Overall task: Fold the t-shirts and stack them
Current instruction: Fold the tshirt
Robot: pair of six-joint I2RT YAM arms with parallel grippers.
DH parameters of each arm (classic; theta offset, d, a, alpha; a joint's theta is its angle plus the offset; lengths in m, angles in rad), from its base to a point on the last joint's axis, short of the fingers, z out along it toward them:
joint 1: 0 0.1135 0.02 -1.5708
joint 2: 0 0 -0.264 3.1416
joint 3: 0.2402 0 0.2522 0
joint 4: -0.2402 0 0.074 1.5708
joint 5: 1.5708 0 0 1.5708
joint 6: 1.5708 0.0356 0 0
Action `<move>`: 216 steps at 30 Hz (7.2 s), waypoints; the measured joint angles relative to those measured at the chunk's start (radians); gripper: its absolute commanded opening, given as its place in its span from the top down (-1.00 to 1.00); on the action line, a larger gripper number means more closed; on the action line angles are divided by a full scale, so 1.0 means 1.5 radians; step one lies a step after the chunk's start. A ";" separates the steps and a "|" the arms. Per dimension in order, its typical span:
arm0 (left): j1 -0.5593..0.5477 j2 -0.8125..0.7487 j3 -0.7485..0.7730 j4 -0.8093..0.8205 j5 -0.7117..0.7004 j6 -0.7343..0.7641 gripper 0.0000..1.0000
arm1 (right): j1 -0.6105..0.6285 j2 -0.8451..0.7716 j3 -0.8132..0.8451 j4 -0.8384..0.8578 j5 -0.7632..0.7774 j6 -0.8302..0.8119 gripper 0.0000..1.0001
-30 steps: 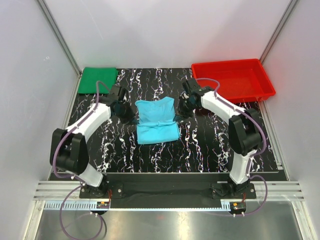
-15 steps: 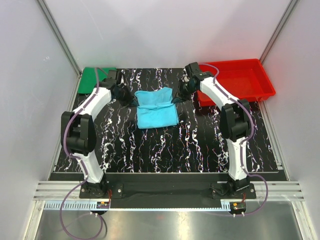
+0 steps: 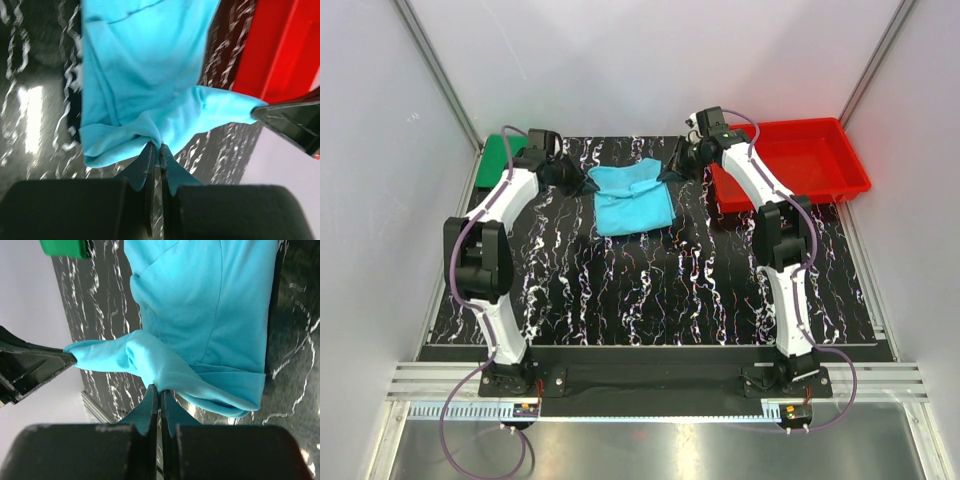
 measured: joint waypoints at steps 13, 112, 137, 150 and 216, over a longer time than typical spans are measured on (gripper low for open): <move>0.006 0.070 0.063 0.042 0.023 -0.035 1.00 | -0.019 0.084 0.057 0.025 -0.046 0.052 1.00; -0.009 -0.121 -0.139 -0.002 0.079 0.013 1.00 | -0.027 -0.185 -0.402 0.022 -0.199 0.031 1.00; -0.166 -0.660 -0.725 -0.183 0.022 -0.055 0.82 | 0.192 -0.510 -0.961 0.127 -0.167 0.097 0.95; -0.257 -0.748 -0.700 -0.256 -0.029 -0.112 0.10 | 0.198 -0.614 -0.991 0.026 -0.031 0.037 -0.36; 0.074 0.293 0.116 0.075 0.110 0.078 0.84 | -0.016 0.294 0.135 0.192 -0.117 0.212 1.00</move>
